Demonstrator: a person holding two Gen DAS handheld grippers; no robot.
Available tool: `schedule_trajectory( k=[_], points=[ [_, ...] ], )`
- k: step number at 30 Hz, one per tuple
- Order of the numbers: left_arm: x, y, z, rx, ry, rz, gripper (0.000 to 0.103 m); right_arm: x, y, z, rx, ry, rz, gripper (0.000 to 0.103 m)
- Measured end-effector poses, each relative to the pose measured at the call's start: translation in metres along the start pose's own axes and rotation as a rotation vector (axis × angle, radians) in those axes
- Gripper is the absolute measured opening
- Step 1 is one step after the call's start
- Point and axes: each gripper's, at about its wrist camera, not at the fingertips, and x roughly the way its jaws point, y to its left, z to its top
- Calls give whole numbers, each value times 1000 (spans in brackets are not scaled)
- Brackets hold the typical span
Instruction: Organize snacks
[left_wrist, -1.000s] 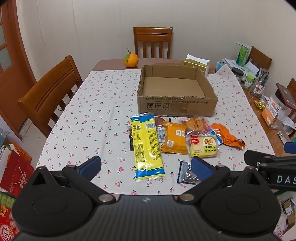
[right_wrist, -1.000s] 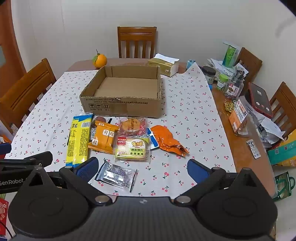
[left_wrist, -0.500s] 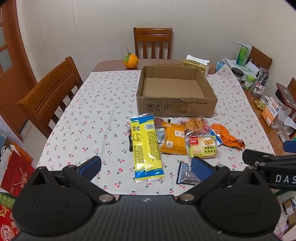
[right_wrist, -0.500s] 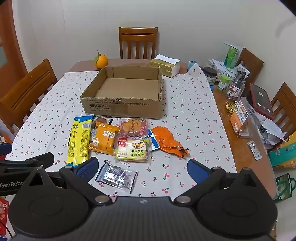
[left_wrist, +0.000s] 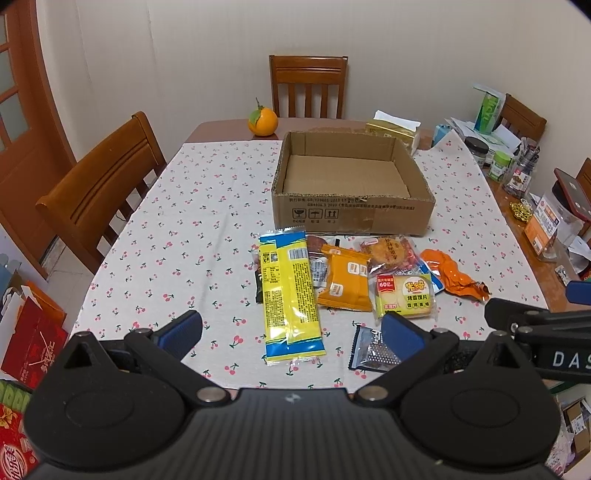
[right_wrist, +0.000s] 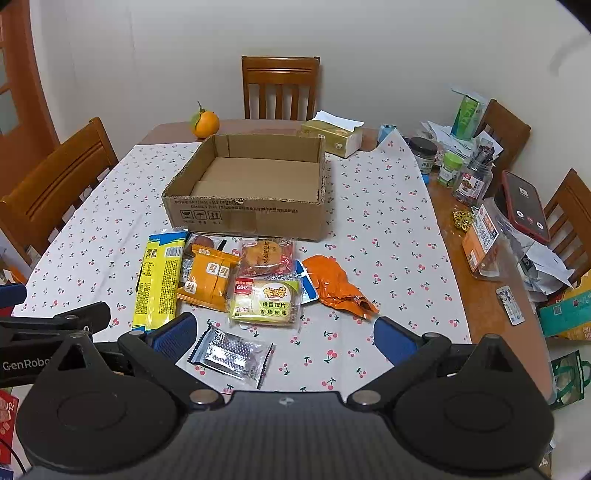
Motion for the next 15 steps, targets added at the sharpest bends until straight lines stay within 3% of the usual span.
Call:
schedule_trajectory(
  k=[15],
  points=[
    [3, -3, 3, -15, 12, -8, 102, 2, -4, 3, -9, -12, 24, 103]
  ],
)
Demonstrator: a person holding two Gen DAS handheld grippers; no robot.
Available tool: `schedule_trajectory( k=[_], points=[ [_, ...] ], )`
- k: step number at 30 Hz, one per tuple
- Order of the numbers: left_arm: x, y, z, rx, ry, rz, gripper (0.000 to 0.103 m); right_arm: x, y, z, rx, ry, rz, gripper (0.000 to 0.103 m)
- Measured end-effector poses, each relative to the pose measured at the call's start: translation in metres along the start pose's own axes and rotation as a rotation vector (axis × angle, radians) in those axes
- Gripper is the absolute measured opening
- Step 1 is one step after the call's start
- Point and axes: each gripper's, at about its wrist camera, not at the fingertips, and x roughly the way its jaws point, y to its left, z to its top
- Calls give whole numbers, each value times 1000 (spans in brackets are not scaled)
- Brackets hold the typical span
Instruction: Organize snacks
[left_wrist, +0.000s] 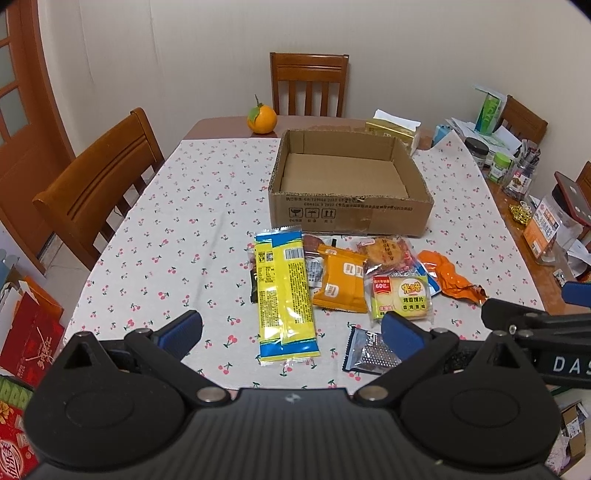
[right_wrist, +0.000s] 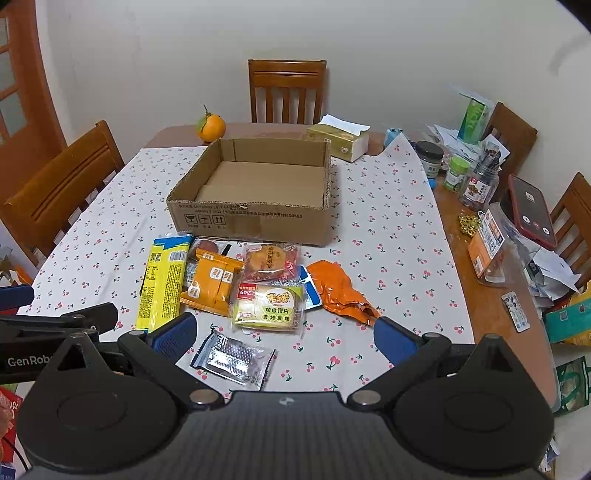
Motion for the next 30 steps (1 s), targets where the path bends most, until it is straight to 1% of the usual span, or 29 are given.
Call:
schedule_trajectory(
  k=[3, 9, 20, 30],
  points=[
    [1, -3, 0, 4, -2, 13, 102, 0, -1, 0, 0, -2, 6, 103],
    [1, -5, 2, 5, -14, 6, 102, 0, -2, 1, -3, -6, 5, 103],
    [7, -5, 2, 5, -18, 24, 102, 3, -4, 2, -9, -9, 18, 103],
    [9, -7, 4, 12, -25, 19, 102, 6, -3, 4, -34, -19, 25, 103]
  ],
)
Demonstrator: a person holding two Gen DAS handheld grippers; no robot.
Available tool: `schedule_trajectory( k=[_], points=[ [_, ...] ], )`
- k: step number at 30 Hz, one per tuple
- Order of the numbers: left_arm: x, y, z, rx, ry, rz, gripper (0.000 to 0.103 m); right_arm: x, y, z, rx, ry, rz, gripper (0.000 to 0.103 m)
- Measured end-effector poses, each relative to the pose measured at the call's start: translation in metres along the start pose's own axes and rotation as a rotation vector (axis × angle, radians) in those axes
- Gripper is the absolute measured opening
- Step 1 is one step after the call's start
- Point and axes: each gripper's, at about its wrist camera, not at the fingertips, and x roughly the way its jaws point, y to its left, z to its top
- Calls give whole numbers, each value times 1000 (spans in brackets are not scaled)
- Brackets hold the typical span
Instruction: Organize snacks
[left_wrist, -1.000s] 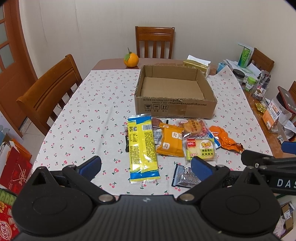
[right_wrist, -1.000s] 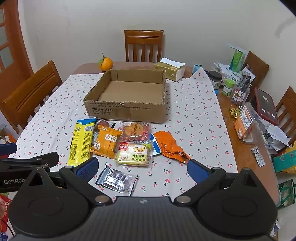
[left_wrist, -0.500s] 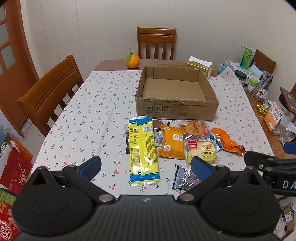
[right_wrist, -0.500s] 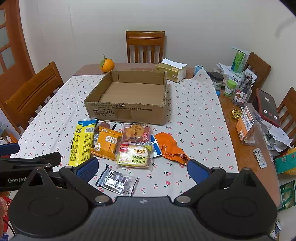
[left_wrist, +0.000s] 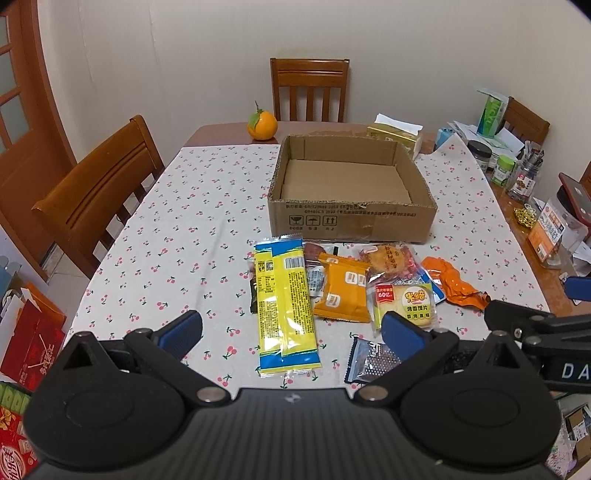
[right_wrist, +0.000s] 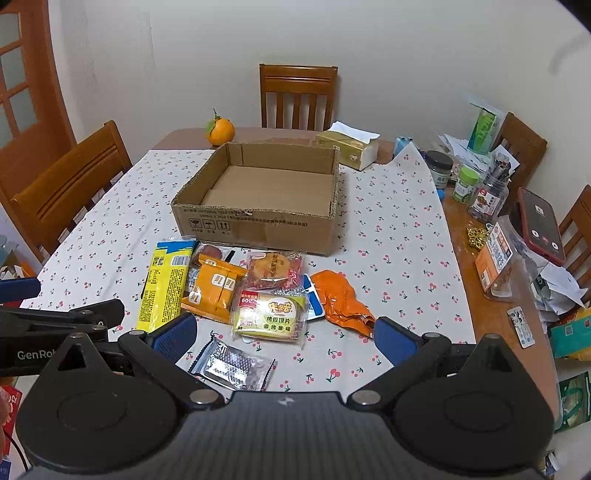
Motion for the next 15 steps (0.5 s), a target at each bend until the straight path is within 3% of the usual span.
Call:
schedule_trajectory(
  k=[15],
  points=[
    [8, 0, -1, 14, -5, -17, 102, 6, 1, -1, -43, -24, 29, 103]
  ],
)
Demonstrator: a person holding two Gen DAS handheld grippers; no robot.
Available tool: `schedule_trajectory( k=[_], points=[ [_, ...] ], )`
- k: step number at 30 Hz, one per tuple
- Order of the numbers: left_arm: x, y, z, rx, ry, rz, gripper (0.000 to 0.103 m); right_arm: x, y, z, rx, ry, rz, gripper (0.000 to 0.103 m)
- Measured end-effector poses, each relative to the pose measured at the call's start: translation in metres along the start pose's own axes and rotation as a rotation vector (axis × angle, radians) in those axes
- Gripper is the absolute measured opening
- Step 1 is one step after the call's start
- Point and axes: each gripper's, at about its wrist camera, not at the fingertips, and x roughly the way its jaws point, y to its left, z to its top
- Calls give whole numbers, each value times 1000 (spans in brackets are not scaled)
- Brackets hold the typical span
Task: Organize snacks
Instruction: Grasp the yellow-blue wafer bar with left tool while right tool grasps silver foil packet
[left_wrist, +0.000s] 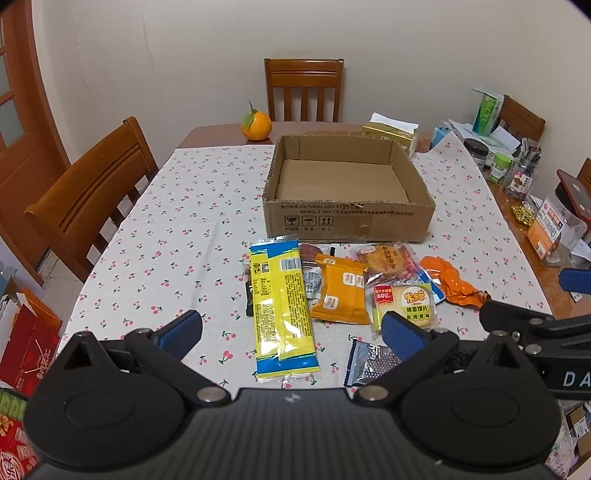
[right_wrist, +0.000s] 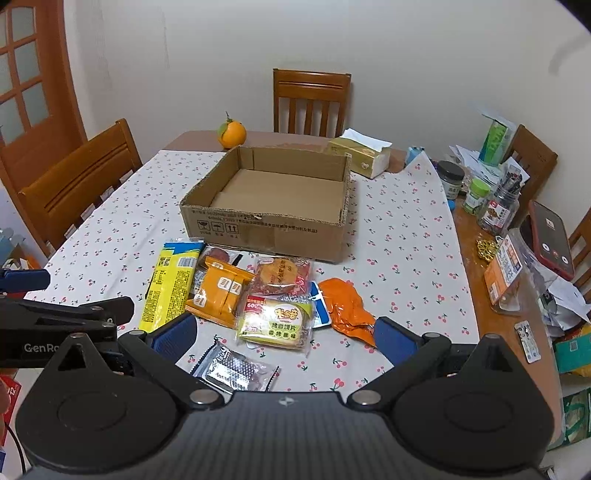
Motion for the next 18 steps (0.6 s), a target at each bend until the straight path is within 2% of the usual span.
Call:
schedule_trajectory(
  k=[9, 13, 18],
  points=[
    [12, 7, -11, -8, -23, 14, 102, 14, -1, -10, -74, -27, 60, 103],
    [18, 10, -21, 10, -53, 59, 102, 29, -3, -18, -128, -31, 103, 103],
    [28, 20, -29, -22, -25, 17, 102, 64, -5, -34, -183, 8, 216, 103]
  ],
)
